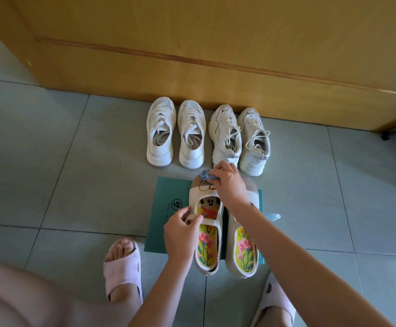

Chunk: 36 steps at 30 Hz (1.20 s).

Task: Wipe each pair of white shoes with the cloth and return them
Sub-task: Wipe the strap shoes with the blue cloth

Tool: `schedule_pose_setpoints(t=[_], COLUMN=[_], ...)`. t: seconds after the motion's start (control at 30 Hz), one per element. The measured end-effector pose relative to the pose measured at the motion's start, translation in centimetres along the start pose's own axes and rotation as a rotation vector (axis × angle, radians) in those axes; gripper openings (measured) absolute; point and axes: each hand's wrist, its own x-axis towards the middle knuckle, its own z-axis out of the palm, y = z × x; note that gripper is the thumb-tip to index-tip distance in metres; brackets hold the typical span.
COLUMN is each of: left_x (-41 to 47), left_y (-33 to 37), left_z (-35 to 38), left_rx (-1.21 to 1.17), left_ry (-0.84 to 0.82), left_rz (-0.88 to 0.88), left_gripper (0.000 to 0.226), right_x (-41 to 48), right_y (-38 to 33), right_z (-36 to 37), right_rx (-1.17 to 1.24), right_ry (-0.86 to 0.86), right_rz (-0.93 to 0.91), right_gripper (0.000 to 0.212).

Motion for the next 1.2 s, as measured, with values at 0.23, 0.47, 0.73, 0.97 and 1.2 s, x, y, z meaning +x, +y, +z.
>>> schedule_pose_setpoints(t=[0.23,0.47,0.73,0.97,1.2], left_x=[0.3,0.4,0.5,0.6,0.7], left_y=[-0.4,-0.8,-0.9,-1.0,-1.1], left_z=[-0.1,-0.2,-0.1,0.0,-0.1], left_rx=[0.013,-0.026,-0.006,0.013,0.037], left_ry=[0.015,0.004,-0.004,0.002,0.021], left_rz=[0.019,0.02,0.051,0.048,0.039], left_gripper=[0.037,0.039,0.04,0.037,0.025], right_x=[-2.8,-2.1,1.6,0.0,-2.3], right_y=[0.3,-1.1,-1.1,-4.4,-5.1], right_z=[0.4,-3.6,0.5,2.7,3.2], right_rx=[-0.087,0.308,0.072,-0.171,-0.151], right_ry=[-0.083,-0.246,0.083,0.052,-0.217], right_rz=[-0.069,0.142,0.449,0.188,-0.018], right_gripper=[0.019,0.021,0.023,0.024,0.022])
